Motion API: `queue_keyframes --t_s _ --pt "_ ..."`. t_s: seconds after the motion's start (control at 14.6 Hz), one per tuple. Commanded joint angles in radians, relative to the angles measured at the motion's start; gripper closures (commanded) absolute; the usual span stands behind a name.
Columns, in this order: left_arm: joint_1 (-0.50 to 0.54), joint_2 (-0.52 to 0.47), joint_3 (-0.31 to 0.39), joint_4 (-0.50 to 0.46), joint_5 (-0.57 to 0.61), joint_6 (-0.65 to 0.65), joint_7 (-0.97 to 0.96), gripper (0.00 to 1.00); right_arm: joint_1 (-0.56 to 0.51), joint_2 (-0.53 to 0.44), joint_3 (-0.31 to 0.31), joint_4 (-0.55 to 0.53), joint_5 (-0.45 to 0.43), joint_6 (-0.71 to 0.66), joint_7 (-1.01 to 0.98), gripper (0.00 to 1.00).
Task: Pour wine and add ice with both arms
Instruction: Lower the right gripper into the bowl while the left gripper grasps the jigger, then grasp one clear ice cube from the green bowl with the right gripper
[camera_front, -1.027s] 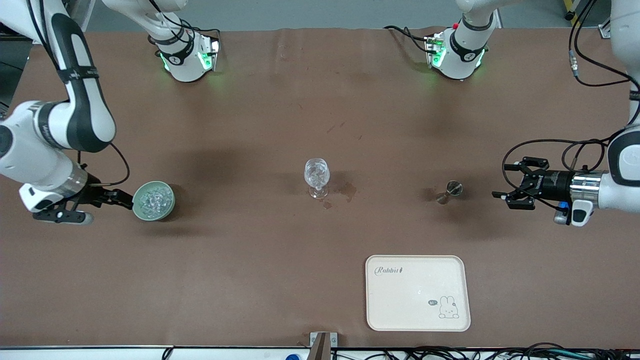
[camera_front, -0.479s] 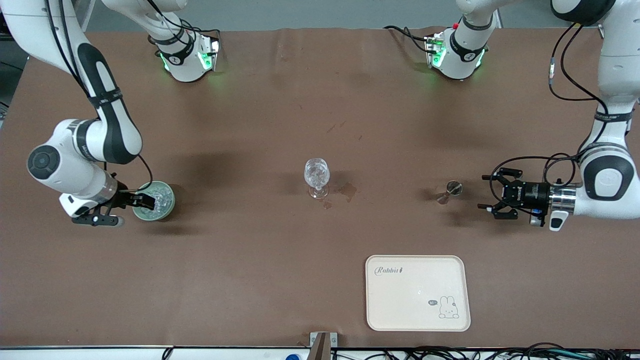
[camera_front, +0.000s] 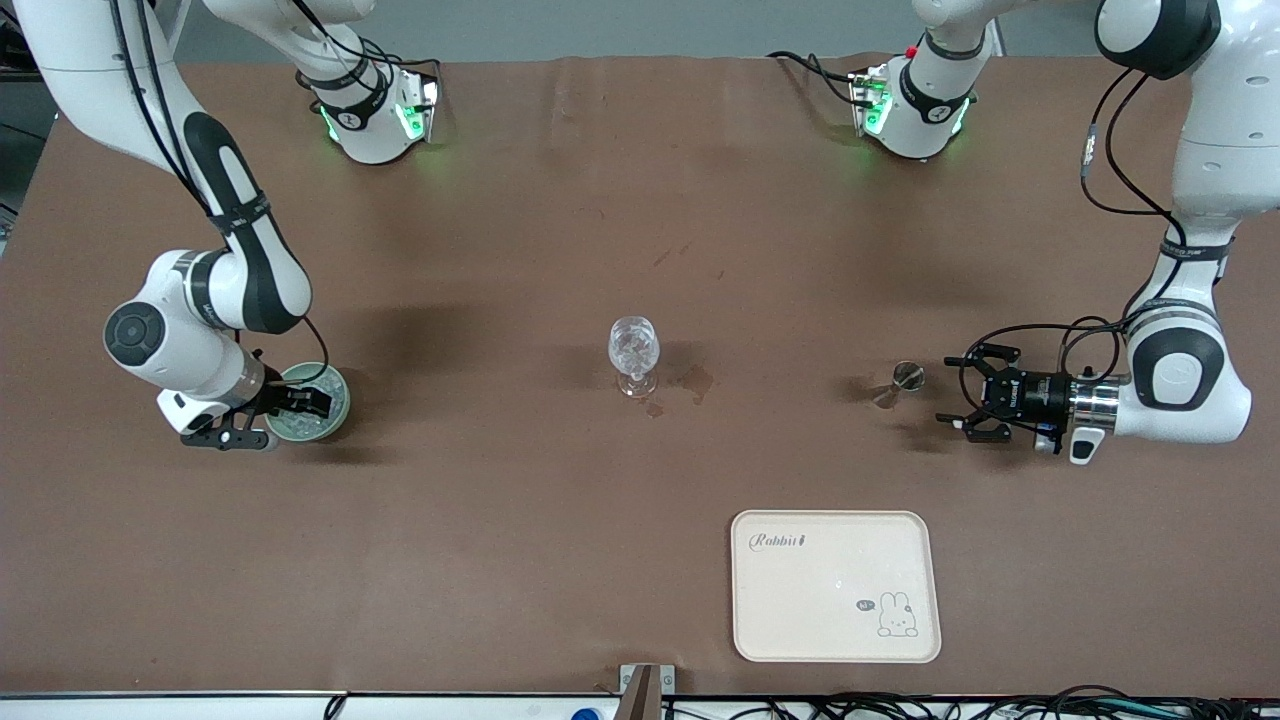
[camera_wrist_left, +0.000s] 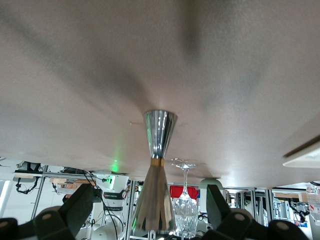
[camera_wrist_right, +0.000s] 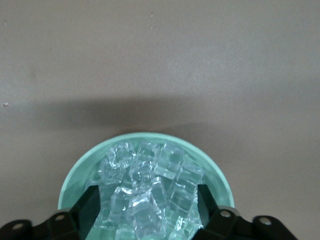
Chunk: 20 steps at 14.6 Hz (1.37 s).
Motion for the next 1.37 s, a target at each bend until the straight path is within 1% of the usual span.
queue_keyframes --t_s 0.0,0.07,0.27,0.41,0.48,0.62,0.75,1.1,1.3 --pt "-0.005 0.02 -0.008 -0.009 -0.046 0.029 0.021 0.01 0.012 -0.019 0.002 -0.034 0.002 0.011 0.036 0.19" --pt "-0.009 0.033 -0.008 -0.009 -0.061 0.032 0.043 0.04 0.02 -0.021 0.0 -0.036 0.002 0.002 0.037 0.21" --pt "-0.017 0.051 -0.008 -0.009 -0.099 0.041 0.067 0.09 0.023 -0.031 0.0 -0.053 0.001 0.0 0.057 0.27" --pt "-0.026 0.059 -0.01 -0.01 -0.103 0.041 0.07 0.1 0.023 -0.034 0.0 -0.053 0.001 -0.015 0.056 0.35" --pt "-0.031 0.059 -0.01 -0.01 -0.103 0.041 0.069 0.12 0.021 -0.044 0.0 -0.051 0.001 -0.019 0.057 0.4" --pt "-0.032 0.059 -0.011 -0.023 -0.103 0.041 0.07 0.17 0.018 -0.06 0.0 -0.05 0.001 -0.029 0.056 0.46" --pt "-0.033 0.059 -0.022 -0.026 -0.103 0.041 0.072 0.17 0.015 -0.071 0.0 -0.048 0.001 -0.043 0.056 0.48" --pt "-0.034 0.066 -0.023 -0.033 -0.103 0.04 0.113 0.27 0.015 -0.076 0.0 -0.048 0.001 -0.052 0.056 0.48" --pt "-0.036 0.073 -0.025 -0.033 -0.103 0.041 0.116 0.36 0.01 -0.073 -0.001 -0.048 0.001 -0.047 0.056 0.58"
